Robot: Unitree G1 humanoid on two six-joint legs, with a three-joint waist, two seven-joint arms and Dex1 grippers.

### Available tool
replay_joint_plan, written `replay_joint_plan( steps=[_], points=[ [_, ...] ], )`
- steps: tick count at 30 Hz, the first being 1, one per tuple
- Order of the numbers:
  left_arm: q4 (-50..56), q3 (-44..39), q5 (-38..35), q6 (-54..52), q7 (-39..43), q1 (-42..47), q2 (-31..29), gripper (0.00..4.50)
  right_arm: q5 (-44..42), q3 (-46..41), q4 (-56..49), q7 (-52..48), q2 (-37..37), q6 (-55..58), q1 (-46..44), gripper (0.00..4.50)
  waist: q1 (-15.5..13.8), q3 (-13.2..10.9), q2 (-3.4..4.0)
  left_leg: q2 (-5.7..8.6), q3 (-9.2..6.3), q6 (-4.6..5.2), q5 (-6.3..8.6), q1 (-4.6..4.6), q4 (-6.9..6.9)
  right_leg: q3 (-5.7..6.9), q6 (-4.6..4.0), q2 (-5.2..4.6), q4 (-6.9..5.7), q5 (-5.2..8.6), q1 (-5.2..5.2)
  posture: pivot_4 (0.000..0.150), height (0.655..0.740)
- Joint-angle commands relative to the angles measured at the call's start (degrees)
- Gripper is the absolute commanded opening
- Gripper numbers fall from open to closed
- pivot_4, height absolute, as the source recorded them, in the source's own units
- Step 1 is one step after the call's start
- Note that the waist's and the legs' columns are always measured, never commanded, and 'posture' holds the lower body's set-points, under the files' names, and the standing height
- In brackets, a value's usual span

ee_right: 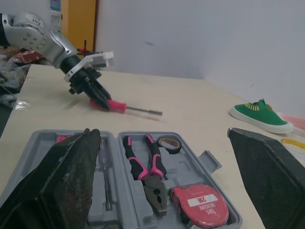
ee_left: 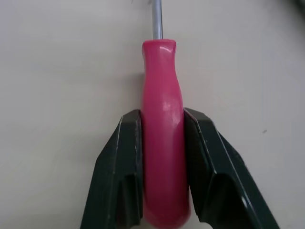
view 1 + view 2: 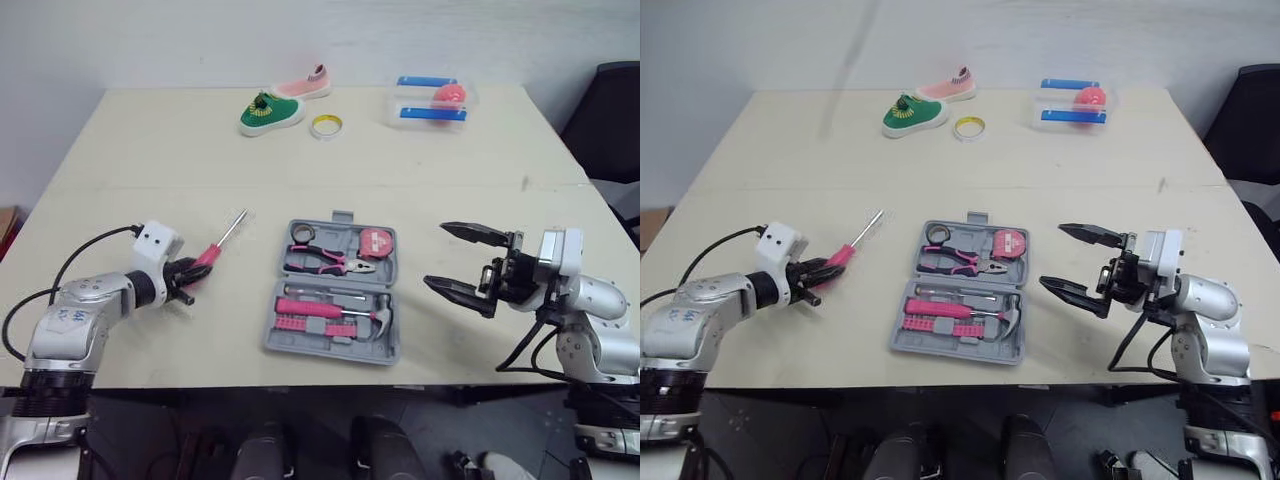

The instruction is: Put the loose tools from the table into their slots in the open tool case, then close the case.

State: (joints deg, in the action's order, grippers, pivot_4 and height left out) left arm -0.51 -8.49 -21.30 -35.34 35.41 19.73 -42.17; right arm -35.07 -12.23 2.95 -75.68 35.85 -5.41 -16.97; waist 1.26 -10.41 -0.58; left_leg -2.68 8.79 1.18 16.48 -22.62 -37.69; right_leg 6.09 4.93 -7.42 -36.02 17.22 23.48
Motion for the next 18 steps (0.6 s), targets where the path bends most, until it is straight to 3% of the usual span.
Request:
replay_joint_plan(
  steps=[1,4,7,12,18],
  points=[
    [7.2,-2.7,-2.0,12.1,9.6,1.0,-2.3,0.54,0.8,-2.7,-0.2,-2.7,2.5,-3.5,2.3,4.50,0.0,0.0,0.00,0.00,0.00,0.01,0.01,0.00,0.00,0.00,0.00,0.00,0.01,0.00,-0.01,0.150,0.7400],
    [14.1,1.4,-3.5,17.5,21.5,0.3,-5.8,0.54,1.4,-4.0,0.8,-5.5,5.3,-5.4,5.3,4.50,-0.2,0.0,-0.01,0.03,0.02,0.02,0.02,-0.08,0.01,0.05,0.00,0.01,0.08,0.00,0.02,0.150,0.7400],
    [18.5,7.0,-3.5,16.3,27.5,0.5,-8.1,0.54,-0.6,-4.8,0.0,-6.5,7.5,-1.7,8.3,4.50,-0.2,0.0,0.01,0.09,0.12,0.09,0.06,0.02,0.00,-0.04,0.00,0.00,0.09,0.00,-0.04,0.150,0.7400],
    [21.5,16.5,0.4,13.9,31.1,3.5,-8.6,0.54,-1.1,-5.1,-0.7,-7.7,8.6,-0.6,10.8,4.50,0.0,0.0,0.00,-0.01,0.17,0.08,0.04,0.24,0.00,-0.13,0.02,0.12,0.01,-0.01,-0.15,0.150,0.7400],
    [20.7,28.0,7.6,8.3,29.5,8.2,-4.7,0.54,-1.4,-4.4,-3.8,-10.2,9.3,0.2,13.0,4.50,0.0,0.0,-0.01,-0.05,0.17,0.05,0.04,0.23,-0.01,-0.22,0.02,0.59,0.05,-0.01,-0.14,0.150,0.7400]
  ],
)
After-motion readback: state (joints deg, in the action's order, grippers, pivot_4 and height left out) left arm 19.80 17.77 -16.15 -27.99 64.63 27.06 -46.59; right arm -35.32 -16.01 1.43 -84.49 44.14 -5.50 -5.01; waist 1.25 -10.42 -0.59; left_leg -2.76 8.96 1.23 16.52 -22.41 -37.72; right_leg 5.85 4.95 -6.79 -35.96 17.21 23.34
